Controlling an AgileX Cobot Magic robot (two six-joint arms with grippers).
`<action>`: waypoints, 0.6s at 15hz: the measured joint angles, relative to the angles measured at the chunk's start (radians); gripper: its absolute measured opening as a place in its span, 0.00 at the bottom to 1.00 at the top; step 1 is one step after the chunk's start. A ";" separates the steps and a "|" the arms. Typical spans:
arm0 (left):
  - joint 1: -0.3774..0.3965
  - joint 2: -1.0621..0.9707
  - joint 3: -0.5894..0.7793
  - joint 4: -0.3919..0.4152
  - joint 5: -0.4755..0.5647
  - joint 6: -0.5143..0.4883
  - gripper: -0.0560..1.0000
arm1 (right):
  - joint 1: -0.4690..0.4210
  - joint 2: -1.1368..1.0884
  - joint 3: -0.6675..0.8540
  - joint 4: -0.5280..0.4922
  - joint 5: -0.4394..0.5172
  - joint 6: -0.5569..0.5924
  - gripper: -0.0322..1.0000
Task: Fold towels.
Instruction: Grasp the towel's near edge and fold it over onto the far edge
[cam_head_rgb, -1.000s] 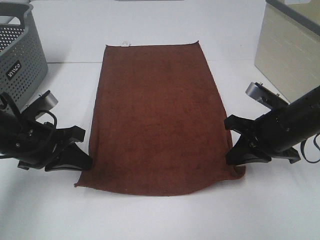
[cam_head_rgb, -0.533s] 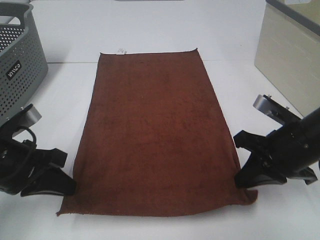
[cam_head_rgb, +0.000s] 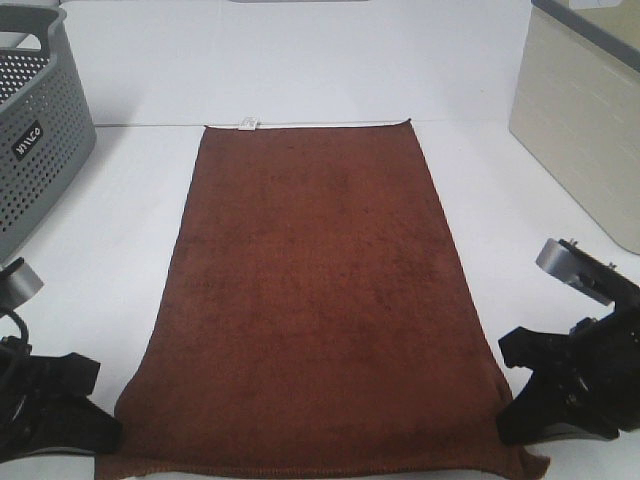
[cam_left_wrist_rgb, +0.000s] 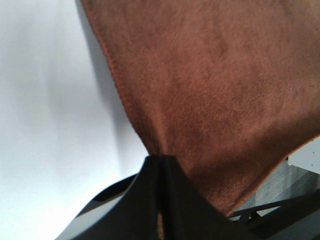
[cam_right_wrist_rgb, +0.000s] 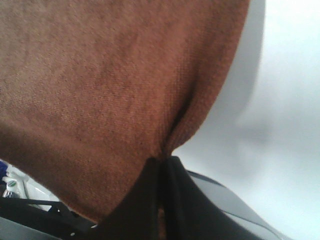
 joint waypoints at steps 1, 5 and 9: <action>0.000 0.001 -0.028 0.004 -0.010 -0.016 0.05 | 0.000 -0.001 -0.036 -0.004 0.000 0.000 0.03; 0.000 0.024 -0.216 0.086 -0.056 -0.076 0.05 | 0.000 0.027 -0.319 -0.065 0.027 0.030 0.03; 0.000 0.180 -0.517 0.271 -0.060 -0.213 0.05 | 0.000 0.220 -0.655 -0.192 0.101 0.118 0.03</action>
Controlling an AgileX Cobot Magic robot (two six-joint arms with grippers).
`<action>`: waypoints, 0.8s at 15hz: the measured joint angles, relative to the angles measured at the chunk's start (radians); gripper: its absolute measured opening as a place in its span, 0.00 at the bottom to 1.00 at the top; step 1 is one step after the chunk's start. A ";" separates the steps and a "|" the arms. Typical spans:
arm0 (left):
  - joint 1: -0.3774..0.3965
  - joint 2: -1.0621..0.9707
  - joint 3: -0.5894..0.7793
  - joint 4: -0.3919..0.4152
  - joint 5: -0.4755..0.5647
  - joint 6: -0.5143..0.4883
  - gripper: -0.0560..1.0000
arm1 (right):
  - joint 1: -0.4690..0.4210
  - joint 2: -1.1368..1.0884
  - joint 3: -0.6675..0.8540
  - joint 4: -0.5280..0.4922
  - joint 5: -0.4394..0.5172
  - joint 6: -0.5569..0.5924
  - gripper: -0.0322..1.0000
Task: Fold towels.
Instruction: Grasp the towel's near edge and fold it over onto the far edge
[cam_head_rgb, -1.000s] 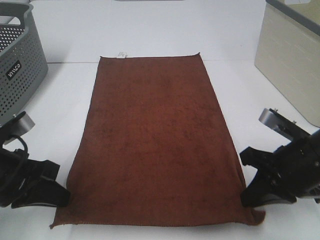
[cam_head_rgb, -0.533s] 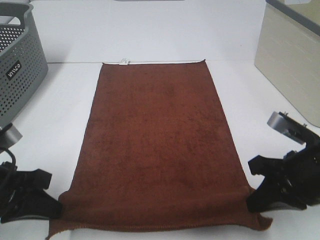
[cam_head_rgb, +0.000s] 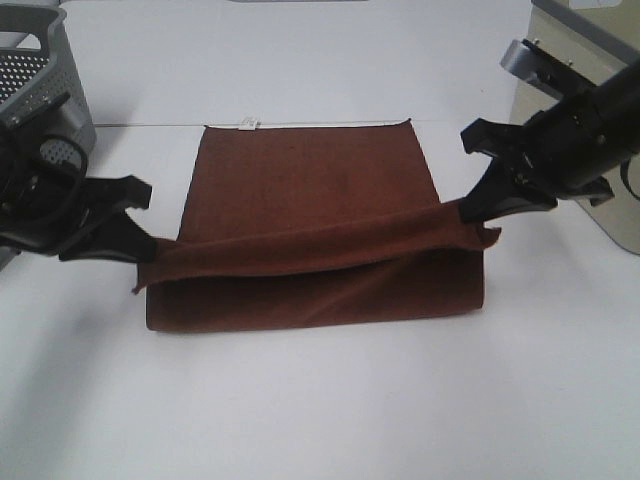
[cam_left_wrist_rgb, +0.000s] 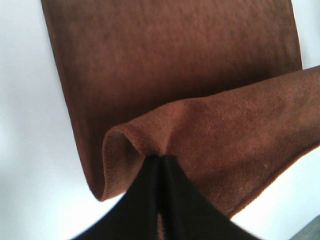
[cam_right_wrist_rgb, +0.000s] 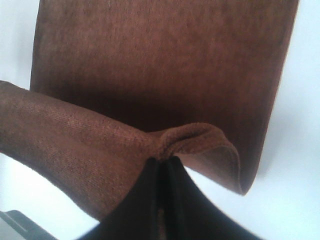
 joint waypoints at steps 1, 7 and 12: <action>0.000 0.020 -0.040 0.021 0.000 -0.021 0.05 | 0.000 0.029 -0.035 -0.012 0.005 0.013 0.03; 0.000 0.286 -0.494 0.282 -0.001 -0.270 0.05 | 0.000 0.361 -0.567 -0.118 0.104 0.107 0.03; 0.000 0.536 -0.874 0.336 -0.051 -0.307 0.05 | 0.000 0.645 -1.023 -0.196 0.131 0.162 0.03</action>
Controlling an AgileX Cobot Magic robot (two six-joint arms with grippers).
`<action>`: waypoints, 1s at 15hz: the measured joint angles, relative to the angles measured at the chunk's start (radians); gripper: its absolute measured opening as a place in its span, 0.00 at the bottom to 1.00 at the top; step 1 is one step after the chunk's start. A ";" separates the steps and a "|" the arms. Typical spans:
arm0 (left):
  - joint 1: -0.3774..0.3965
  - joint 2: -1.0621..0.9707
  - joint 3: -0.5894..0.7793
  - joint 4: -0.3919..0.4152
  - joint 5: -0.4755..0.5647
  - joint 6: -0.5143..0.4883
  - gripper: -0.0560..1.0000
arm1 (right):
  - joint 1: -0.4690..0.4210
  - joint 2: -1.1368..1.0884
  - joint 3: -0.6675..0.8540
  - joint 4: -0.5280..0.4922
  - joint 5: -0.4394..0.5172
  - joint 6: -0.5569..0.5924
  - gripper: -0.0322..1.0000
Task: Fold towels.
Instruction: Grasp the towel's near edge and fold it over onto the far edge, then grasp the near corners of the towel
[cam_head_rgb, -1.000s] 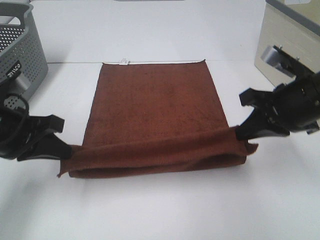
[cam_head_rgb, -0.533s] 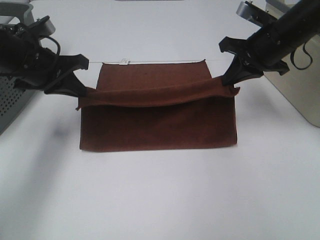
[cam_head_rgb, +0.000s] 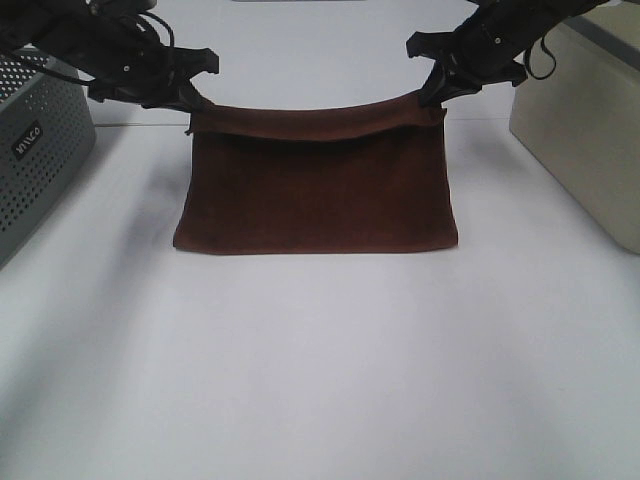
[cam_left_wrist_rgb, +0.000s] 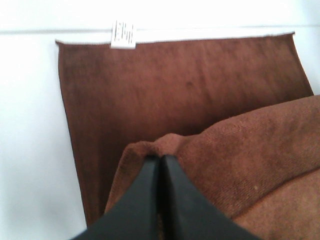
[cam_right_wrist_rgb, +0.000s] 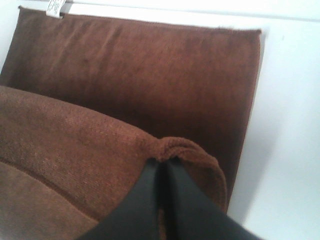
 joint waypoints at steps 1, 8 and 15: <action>0.000 0.040 -0.046 0.003 -0.019 0.000 0.05 | 0.000 0.053 -0.073 -0.004 0.001 0.001 0.03; 0.000 0.305 -0.276 0.007 -0.178 0.000 0.10 | 0.000 0.306 -0.306 -0.015 -0.128 0.001 0.05; 0.003 0.309 -0.291 0.015 -0.161 0.000 0.77 | 0.000 0.296 -0.307 -0.041 -0.082 0.001 0.73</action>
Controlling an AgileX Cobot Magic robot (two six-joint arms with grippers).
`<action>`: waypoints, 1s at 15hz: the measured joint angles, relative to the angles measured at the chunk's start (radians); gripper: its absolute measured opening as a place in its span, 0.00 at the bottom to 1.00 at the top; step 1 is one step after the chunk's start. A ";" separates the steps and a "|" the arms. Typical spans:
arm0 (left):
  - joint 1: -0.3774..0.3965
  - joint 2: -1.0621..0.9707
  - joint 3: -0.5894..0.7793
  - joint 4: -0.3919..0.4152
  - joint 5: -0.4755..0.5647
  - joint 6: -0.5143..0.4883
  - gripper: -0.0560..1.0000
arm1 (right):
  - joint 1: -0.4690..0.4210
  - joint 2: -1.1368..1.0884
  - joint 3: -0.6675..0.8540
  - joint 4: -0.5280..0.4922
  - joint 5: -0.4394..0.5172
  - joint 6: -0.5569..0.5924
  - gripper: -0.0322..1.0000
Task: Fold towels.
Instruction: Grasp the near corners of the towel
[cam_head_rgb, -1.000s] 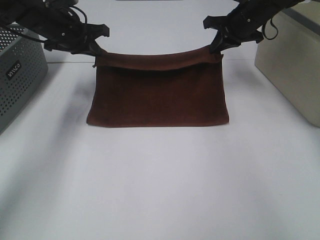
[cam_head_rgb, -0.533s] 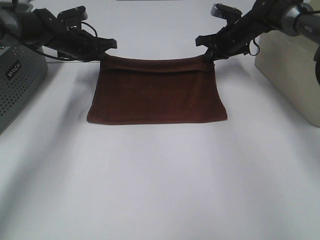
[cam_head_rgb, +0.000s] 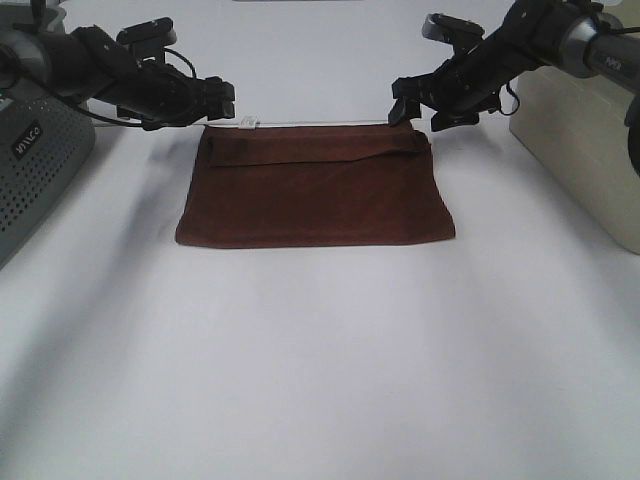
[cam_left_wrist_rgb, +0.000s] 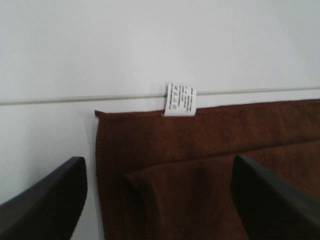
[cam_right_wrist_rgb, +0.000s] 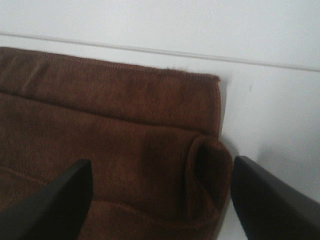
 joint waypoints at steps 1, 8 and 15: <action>0.000 -0.009 0.000 0.003 0.049 0.000 0.78 | 0.000 -0.012 0.000 -0.027 0.046 0.002 0.75; 0.061 -0.074 -0.002 0.069 0.516 -0.159 0.79 | -0.027 -0.105 0.000 -0.065 0.396 0.199 0.75; 0.062 -0.244 0.262 0.070 0.550 -0.286 0.79 | -0.048 -0.274 0.310 -0.051 0.401 0.203 0.75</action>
